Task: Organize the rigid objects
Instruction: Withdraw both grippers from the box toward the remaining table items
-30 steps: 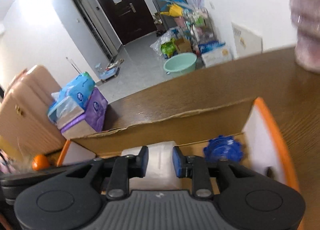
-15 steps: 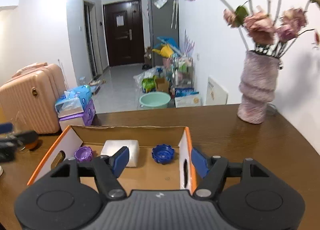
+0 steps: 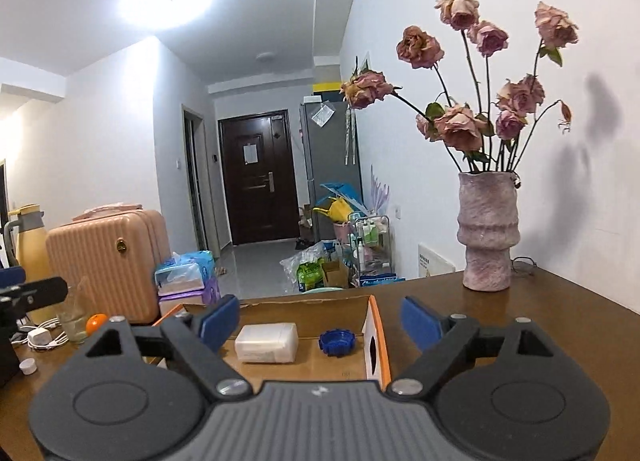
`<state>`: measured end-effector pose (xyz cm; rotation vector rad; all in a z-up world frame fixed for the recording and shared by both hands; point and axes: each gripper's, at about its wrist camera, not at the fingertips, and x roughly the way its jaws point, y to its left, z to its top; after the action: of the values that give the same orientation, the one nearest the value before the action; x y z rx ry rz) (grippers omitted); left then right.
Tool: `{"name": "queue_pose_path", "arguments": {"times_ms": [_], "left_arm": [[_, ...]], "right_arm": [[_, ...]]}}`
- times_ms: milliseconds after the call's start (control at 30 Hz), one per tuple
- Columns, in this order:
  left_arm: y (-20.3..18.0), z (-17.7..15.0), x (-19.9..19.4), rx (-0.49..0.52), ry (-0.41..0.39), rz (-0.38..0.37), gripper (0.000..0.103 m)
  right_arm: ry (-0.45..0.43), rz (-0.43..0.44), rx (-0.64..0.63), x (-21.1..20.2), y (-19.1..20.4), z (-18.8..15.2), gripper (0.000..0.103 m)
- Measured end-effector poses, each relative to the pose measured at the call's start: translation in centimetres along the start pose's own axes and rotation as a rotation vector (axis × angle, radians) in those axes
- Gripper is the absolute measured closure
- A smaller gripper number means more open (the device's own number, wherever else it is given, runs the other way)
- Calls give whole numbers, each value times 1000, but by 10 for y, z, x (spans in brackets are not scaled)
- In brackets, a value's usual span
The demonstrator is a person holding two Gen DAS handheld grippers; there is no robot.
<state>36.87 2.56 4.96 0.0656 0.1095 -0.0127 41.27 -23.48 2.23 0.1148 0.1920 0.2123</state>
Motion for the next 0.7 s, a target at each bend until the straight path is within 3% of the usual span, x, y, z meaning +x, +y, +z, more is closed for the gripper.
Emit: {"name": "queue_pose_path", "arguments": {"times_ms": [367,533,700], "left_arm": [[-1,-25,-81,-43,-100,17,0],[9,-43,-136,-77,-68,-60,0],[0,-68,-203,26,-22,-49,0]], "right_arm": [[-51,30,-21,-75,9,-32,9],[-48,110,-49,-128,16,-61,1],[-60,128,-116,-186,33,-90,0]]}}
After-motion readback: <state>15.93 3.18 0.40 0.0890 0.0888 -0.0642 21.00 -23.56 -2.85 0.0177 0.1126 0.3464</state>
